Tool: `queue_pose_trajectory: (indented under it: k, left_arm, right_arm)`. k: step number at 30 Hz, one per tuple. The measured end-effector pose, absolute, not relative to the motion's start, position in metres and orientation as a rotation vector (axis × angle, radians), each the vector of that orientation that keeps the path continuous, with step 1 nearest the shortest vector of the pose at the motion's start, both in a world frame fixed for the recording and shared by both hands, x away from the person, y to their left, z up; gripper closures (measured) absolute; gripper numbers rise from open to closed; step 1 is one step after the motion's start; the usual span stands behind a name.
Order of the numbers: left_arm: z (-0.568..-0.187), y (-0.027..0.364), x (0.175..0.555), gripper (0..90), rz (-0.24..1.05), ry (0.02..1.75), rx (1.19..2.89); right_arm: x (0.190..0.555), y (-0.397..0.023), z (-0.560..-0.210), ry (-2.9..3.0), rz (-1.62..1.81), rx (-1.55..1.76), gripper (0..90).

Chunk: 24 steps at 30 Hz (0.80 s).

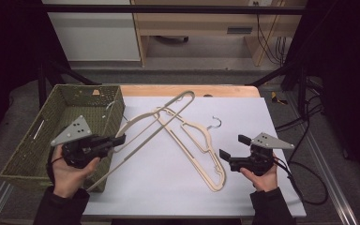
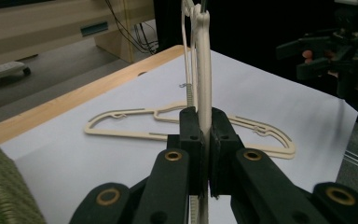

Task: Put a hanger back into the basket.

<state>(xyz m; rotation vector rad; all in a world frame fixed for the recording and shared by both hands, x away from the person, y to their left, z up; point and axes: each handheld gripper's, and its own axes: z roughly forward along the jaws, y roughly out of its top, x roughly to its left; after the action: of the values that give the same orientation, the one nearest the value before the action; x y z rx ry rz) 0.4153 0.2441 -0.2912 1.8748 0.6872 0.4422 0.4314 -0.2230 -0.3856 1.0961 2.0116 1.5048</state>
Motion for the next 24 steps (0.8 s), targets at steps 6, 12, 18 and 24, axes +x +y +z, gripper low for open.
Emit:
queue_pose_trajectory:
  k: [6,12,18,24]
  left_arm:
    - [-0.274,0.269,0.431,86.3,0.466,0.73,1.859]
    - [-0.266,0.299,0.445,86.3,0.487,0.764,1.846]
    - [-0.263,0.332,0.463,86.3,0.515,0.822,1.841]
    - [-0.269,0.369,0.479,86.3,0.55,0.885,1.839]
  right_arm:
    - [0.43,-0.228,-0.385,1.996,1.508,1.108,6.7]
    - [0.429,-0.233,-0.385,1.996,1.51,1.106,6.6]
    - [0.429,-0.232,-0.385,1.995,1.509,1.108,6.3]
    - [0.428,-0.233,-0.385,1.989,1.514,1.115,6.1]
